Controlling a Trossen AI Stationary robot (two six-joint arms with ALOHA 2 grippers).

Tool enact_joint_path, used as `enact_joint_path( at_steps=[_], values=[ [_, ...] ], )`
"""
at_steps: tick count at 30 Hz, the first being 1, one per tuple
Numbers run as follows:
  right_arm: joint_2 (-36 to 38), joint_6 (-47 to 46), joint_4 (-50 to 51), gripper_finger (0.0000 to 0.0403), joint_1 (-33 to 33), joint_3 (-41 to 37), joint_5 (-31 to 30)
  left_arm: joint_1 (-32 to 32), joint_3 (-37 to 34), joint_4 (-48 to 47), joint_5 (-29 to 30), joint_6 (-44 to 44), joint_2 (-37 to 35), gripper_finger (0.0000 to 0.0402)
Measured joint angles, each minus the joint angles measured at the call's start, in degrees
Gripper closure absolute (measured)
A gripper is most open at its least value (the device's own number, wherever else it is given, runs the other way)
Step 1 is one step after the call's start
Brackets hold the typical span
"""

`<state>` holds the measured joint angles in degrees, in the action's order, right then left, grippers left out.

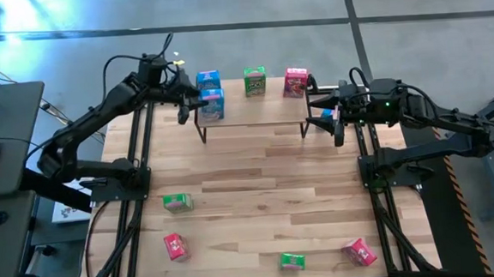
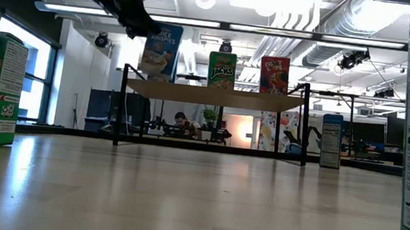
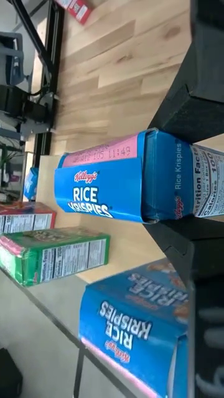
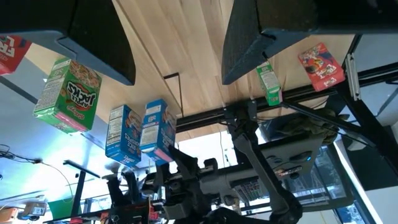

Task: Stack cereal on shelf
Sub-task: Put the bottom blue cereal box on the shelf aligned with the other blue cereal box

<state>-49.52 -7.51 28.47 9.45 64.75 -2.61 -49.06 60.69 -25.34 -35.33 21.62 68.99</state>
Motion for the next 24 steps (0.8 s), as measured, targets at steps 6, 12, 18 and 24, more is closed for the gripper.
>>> enact_joint_path(
  at_steps=[6,12,18,24],
  values=[
    [0.00,0.00,0.00,0.0171,-0.02,0.00,0.00,-0.11,0.00,0.46,0.98,1.07,0.77,0.0245],
    [0.00,0.00,0.00,0.0171,-0.01,0.00,0.00,-0.15,0.00,1.07,4.35,2.14,0.77,0.0245],
    [0.00,0.00,0.01,0.0171,-0.01,0.00,0.01,-1.18,0.04,1.39,4.04,2.53,2.22,0.0245],
    [0.00,0.00,0.01,0.0171,0.00,0.00,0.00,-1.73,0.07,2.70,3.61,2.54,3.86,0.0245]
  ],
)
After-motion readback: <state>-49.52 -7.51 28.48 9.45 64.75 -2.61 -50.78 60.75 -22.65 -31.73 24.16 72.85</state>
